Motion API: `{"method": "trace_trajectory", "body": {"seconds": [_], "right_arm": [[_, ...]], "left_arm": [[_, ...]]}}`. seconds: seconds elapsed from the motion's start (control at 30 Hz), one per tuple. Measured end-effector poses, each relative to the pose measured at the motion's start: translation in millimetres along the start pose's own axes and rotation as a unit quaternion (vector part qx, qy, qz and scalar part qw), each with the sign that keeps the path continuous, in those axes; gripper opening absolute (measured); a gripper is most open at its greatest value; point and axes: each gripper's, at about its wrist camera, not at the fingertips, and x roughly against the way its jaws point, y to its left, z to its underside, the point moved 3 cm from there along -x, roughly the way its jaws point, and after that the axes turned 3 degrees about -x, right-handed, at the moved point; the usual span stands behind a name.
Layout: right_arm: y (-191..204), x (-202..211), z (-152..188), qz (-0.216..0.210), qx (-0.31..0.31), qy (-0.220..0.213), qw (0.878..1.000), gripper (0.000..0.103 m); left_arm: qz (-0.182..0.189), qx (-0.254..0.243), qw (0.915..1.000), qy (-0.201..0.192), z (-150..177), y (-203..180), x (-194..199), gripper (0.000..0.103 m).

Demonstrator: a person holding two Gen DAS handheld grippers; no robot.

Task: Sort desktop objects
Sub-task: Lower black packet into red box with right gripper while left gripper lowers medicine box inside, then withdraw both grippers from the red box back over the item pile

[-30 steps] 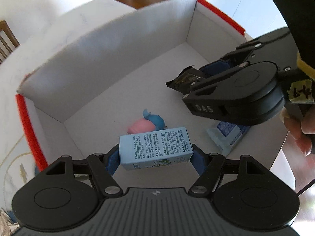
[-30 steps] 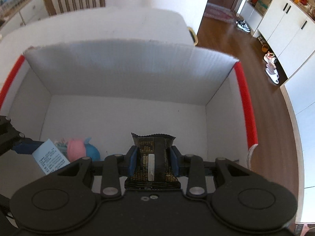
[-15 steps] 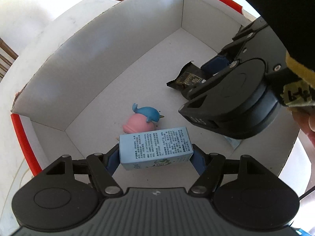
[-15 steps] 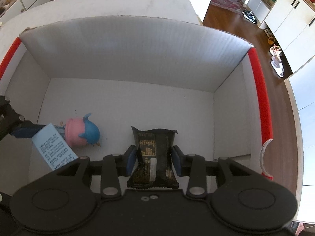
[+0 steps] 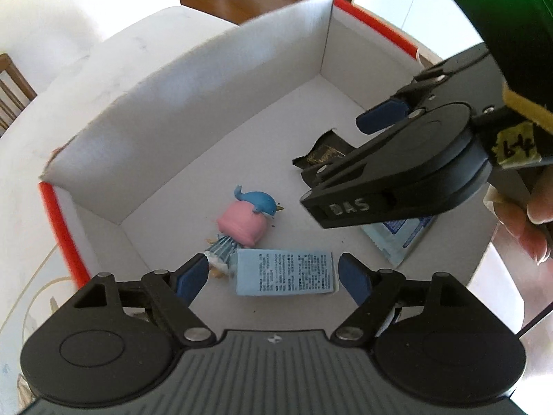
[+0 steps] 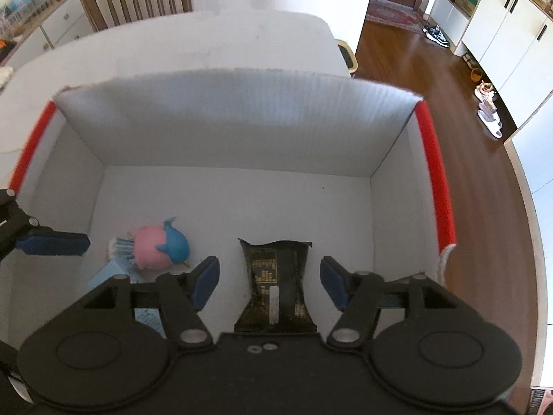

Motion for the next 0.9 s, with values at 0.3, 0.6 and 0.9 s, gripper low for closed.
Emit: {"method": "trace_trajectory", "body": {"seconds": [0.3,0.6,0.9], "right_arm": [[2,40,9,-0.031,-0.010,-0.031,0.999,0.065],[-1,85,20,-0.042,-0.016,-0.080,0.996,0.065],[16,117,37,-0.045,-0.003,-0.120,0.992,0.066]], "left_arm": [[0.014,0.022,0.9982,-0.055,8,5,38,0.082],[0.033,0.031,0.9925,-0.114,33,-7,78,0.082],[0.028,0.047,0.9870,-0.151,65,3,111,0.082]]}}
